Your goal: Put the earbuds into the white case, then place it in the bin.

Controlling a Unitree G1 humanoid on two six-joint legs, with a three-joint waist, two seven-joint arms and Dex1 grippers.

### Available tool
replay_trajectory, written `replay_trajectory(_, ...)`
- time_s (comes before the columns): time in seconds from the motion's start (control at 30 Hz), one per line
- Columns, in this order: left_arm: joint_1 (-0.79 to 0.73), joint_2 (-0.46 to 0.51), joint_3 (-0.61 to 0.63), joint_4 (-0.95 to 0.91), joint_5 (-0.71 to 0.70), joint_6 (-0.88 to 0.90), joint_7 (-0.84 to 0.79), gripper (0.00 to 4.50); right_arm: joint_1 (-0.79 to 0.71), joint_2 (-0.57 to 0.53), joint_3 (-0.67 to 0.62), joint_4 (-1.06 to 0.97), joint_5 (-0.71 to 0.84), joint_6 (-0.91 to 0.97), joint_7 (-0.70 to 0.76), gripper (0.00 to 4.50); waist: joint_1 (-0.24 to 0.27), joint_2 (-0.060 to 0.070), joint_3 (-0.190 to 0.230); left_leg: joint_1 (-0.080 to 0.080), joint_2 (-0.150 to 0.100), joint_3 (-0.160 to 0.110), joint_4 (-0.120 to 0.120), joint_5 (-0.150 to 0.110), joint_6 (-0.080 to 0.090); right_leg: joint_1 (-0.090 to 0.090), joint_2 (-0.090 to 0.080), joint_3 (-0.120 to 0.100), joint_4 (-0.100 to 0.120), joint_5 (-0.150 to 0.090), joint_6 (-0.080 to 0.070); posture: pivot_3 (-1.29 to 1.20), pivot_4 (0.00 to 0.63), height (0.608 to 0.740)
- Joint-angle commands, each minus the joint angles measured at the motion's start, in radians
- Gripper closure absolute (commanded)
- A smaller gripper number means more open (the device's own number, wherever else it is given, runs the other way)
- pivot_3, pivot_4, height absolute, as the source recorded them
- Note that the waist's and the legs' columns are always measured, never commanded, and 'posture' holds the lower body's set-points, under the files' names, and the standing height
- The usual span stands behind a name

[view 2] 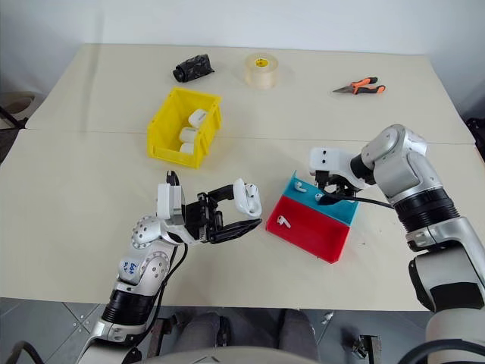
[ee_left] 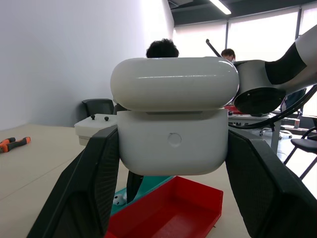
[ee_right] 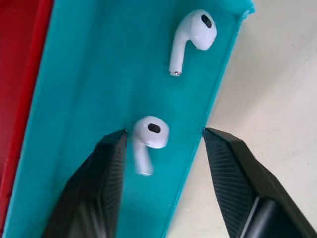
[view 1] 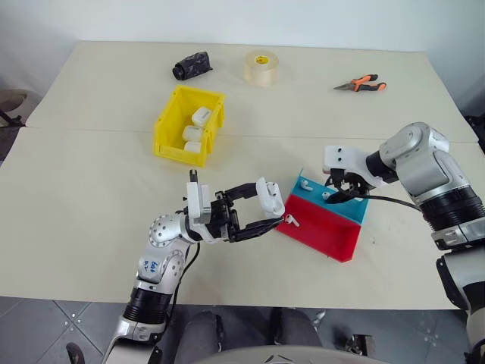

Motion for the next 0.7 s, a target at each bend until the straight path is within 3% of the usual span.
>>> replay_trajectory(0.03, -0.006, -0.003, 0.001, -0.009, -0.011, -0.018, -0.004, 1.7, 0.005, -0.015, -0.001, -0.027, -0.006, -0.004, 0.009, 1.82, 0.0, 0.0, 0.0, 0.0, 0.0, 0.0, 0.0, 0.0, 0.0, 0.0, 0.0, 0.0, 0.0, 0.0, 0.0, 0.0, 0.15, 0.74)
replay_trajectory(0.33, -0.009, -0.003, 0.002, -0.007, -0.01, -0.02, -0.002, 1.7, 0.014, -0.012, 0.004, -0.04, -0.008, -0.029, 0.017, 1.82, 0.0, 0.0, 0.0, 0.0, 0.0, 0.0, 0.0, 0.0, 0.0, 0.0, 0.0, 0.0, 0.0, 0.0, 0.0, 0.0, 0.15, 0.74)
replay_trajectory(0.43, -0.011, -0.004, 0.003, -0.005, -0.01, -0.02, -0.002, 1.7, 0.017, -0.012, 0.004, -0.034, -0.011, -0.045, 0.015, 2.4, 0.0, 0.0, 0.0, 0.0, 0.0, 0.0, 0.0, 0.0, 0.0, 0.0, 0.0, 0.0, 0.0, 0.0, 0.0, 0.0, 0.15, 0.74)
replay_trajectory(0.57, -0.012, -0.004, 0.003, -0.005, -0.01, -0.019, -0.001, 1.7, 0.017, -0.008, 0.002, -0.031, -0.012, -0.053, 0.011, 3.72, 0.0, 0.0, 0.0, 0.0, 0.0, 0.0, 0.0, 0.0, 0.0, 0.0, 0.0, 0.0, 0.0, 0.0, 0.0, 0.0, 0.15, 0.74)
replay_trajectory(0.7, -0.012, -0.003, 0.004, -0.006, -0.01, -0.018, 0.001, 1.7, 0.022, -0.005, 0.001, -0.034, -0.01, -0.052, 0.009, 3.72, 0.0, 0.0, 0.0, 0.0, 0.0, 0.0, 0.0, 0.0, 0.0, 0.0, 0.0, 0.0, 0.0, 0.0, 0.0, 0.0, 0.15, 0.74)
